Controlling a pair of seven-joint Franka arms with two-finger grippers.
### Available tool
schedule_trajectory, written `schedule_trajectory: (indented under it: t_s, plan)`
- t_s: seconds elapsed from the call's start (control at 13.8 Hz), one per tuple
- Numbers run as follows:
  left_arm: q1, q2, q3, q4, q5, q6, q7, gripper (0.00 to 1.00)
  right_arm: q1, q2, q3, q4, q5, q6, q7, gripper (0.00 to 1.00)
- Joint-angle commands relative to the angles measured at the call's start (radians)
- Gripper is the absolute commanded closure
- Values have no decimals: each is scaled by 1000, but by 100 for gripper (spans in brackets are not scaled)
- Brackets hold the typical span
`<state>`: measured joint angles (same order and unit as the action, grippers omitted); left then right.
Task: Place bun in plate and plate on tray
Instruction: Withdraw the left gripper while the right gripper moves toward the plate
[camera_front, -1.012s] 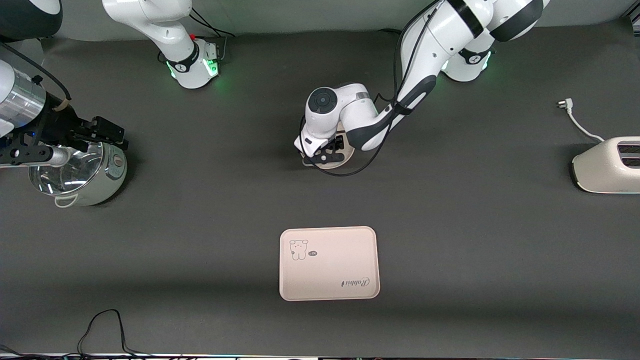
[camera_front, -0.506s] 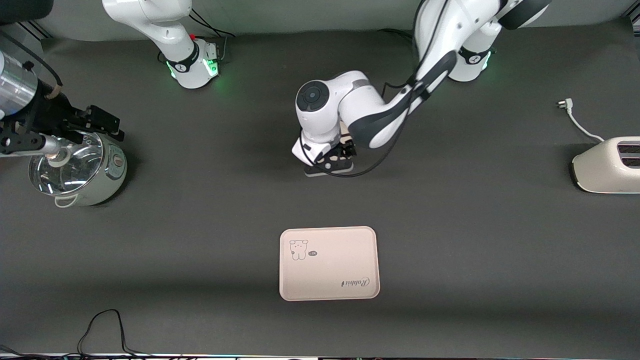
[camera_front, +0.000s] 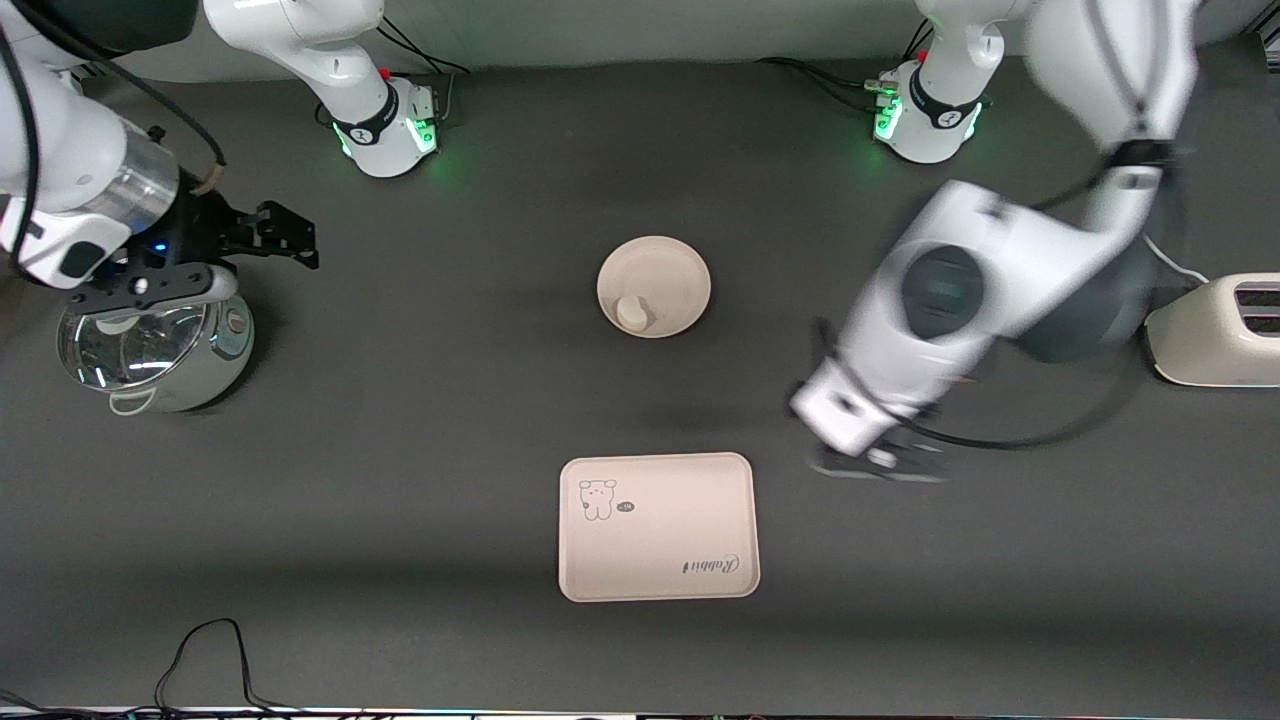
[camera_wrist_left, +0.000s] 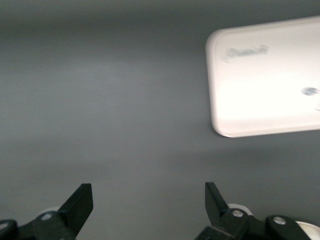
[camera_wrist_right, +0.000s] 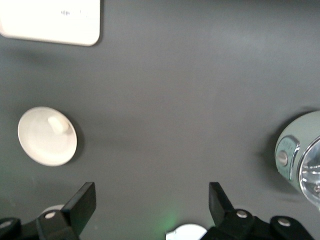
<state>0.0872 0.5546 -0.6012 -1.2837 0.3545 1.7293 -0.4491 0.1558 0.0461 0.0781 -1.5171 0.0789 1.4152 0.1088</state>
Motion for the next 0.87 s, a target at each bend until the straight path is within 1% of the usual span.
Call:
schedule_trajectory:
  t_s: [0.0,0.14,0.22,0.36,0.43,0.58,0.65,0.72,0.8]
  plan:
    - [87,-57,-9,-22,-63,-71,50,0,4,12,-11,-4,144,-50,-20,0]
    - [164,-91,-9,-26,-130,-94,59,0,-4,9,-27,-76,322,-21,-17,0]
    - [199,-107,-9,-32,-152,-99,93,0,-2,6,-47,-107,393,11,-17,0]
    - [256,-159,-5,-74,-181,-82,162,0,4,3,-52,-176,482,82,-32,0]
    - [266,-223,15,-133,-234,-67,168,0,8,3,-51,-223,504,134,-37,0]
    - [258,-342,102,-265,-305,5,168,0,46,-3,-51,-352,556,261,-125,0]
    - [256,-395,131,-320,-328,45,168,0,51,-8,-51,-433,609,336,-167,0]
    - [252,-432,156,-348,-330,50,168,0,57,-8,-51,-512,675,403,-237,0]
    - [246,-462,176,-364,-330,39,170,0,68,-8,-51,-591,764,472,-320,0]
